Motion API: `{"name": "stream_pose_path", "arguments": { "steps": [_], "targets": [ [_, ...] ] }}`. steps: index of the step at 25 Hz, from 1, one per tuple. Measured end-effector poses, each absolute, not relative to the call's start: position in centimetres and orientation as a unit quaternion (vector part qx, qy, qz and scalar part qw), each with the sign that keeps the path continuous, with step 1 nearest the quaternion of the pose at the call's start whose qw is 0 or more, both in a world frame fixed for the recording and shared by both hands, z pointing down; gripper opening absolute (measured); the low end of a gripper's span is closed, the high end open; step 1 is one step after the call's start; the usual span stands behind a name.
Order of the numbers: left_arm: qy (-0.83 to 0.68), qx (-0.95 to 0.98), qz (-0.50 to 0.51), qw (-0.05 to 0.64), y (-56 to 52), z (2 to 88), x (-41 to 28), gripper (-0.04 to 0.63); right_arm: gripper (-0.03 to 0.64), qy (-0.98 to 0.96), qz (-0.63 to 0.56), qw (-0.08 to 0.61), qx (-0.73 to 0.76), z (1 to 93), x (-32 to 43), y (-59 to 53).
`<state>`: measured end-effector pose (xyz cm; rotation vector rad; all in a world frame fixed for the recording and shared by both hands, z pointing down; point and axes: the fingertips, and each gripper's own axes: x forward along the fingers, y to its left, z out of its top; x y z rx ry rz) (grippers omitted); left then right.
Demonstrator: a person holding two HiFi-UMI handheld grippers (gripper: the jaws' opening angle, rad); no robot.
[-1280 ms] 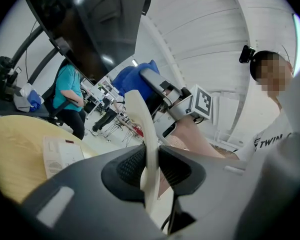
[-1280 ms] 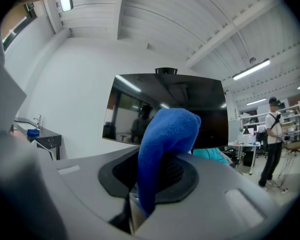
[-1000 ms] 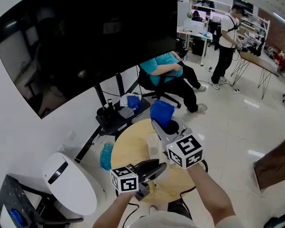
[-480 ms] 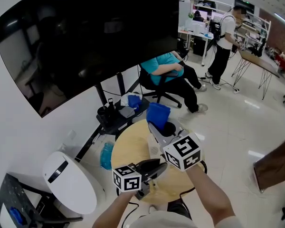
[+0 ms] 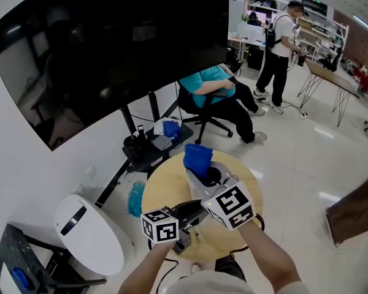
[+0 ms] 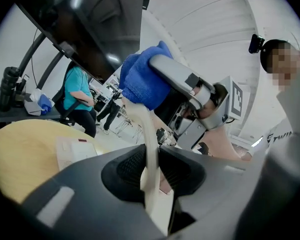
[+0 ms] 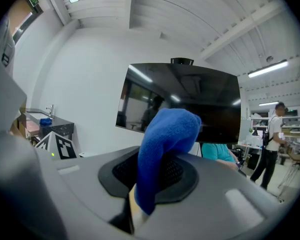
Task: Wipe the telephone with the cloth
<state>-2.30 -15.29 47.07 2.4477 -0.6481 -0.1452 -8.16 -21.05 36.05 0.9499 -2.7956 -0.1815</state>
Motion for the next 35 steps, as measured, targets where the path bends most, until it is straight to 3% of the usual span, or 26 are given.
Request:
{"name": "stream_pose_path", "arguments": {
  "steps": [19, 27, 35],
  "targets": [
    [-0.27, 0.91, -0.074, 0.305, -16.9, 46.7, -4.3, 0.081, 0.061, -0.952, -0.036, 0.133, 0.274, 39.6, -9.9, -17.1],
    [-0.246, 0.904, -0.113, 0.331, -16.4, 46.5, -5.3, 0.081, 0.061, -0.941, -0.07, 0.036, 0.329, 34.4, -6.4, -18.9],
    [-0.231, 0.905, -0.13, 0.332, -15.7, 44.0, -6.6, 0.081, 0.061, -0.918, -0.078, 0.036, 0.387, 35.9, -2.0, -23.1]
  ]
}}
